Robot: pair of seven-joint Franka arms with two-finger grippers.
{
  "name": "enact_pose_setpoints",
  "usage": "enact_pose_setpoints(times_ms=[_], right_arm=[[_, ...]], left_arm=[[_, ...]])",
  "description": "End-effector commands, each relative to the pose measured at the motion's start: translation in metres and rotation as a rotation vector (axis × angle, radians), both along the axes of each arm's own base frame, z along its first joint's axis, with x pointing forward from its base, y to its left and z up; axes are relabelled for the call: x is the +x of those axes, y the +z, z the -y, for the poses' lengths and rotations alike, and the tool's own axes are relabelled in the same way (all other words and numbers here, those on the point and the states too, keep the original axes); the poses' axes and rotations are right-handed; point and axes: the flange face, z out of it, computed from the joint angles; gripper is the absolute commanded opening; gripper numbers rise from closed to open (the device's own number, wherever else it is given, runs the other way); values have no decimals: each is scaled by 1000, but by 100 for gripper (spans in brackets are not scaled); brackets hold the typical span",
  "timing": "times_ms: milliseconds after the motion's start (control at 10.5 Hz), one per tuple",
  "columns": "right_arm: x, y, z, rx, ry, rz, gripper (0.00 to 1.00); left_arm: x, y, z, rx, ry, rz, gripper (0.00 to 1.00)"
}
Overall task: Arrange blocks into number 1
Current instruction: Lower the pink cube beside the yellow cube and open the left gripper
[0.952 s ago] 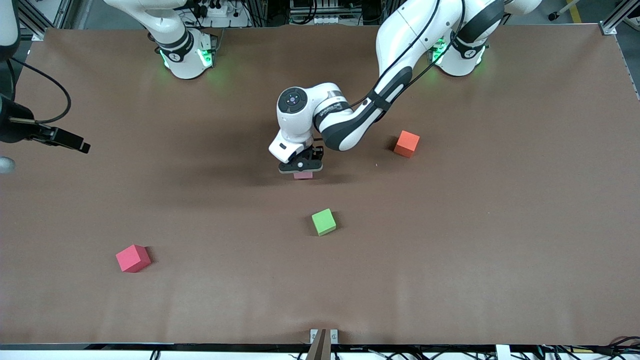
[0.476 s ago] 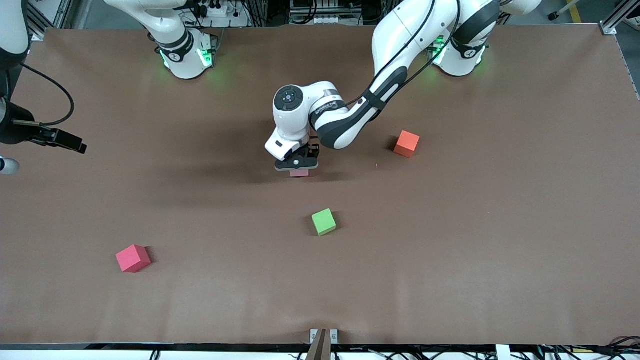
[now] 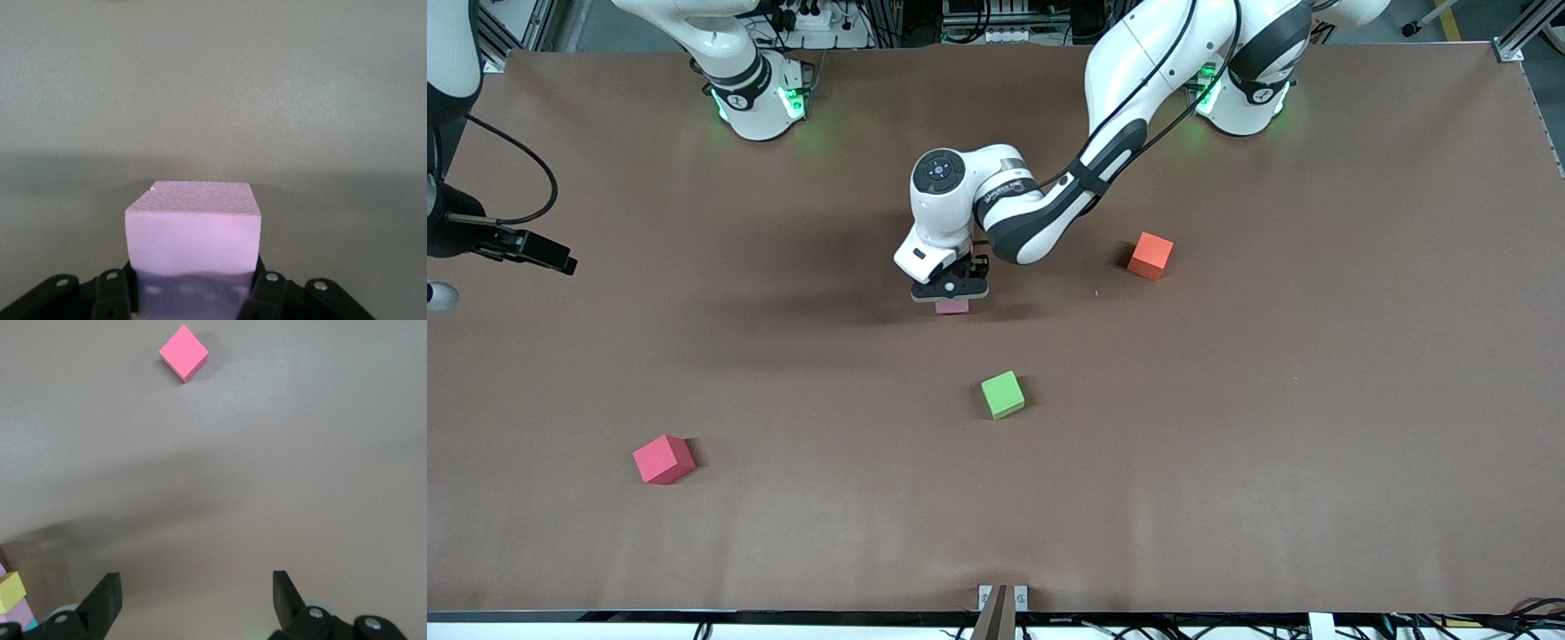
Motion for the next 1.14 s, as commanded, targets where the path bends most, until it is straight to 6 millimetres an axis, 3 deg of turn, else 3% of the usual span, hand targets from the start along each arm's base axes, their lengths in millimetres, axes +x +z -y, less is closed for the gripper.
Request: enact_pose_setpoints(times_ms=[0, 571, 667, 762, 1048], right_arm=[[-1, 3, -1, -10, 16, 6, 100], [-1, 3, -3, -9, 17, 6, 100], [0, 4, -6, -9, 22, 7, 100], [0, 4, -7, -9, 22, 7, 100], [0, 4, -7, -9, 22, 7, 100]], left_arm=[[-2, -2, 6, -11, 21, -7, 0], [-2, -5, 4, -2, 25, -19, 4], [-3, -5, 4, -2, 28, -22, 41], [-9, -6, 7, 1, 29, -23, 99], [-14, -9, 9, 6, 24, -24, 100]])
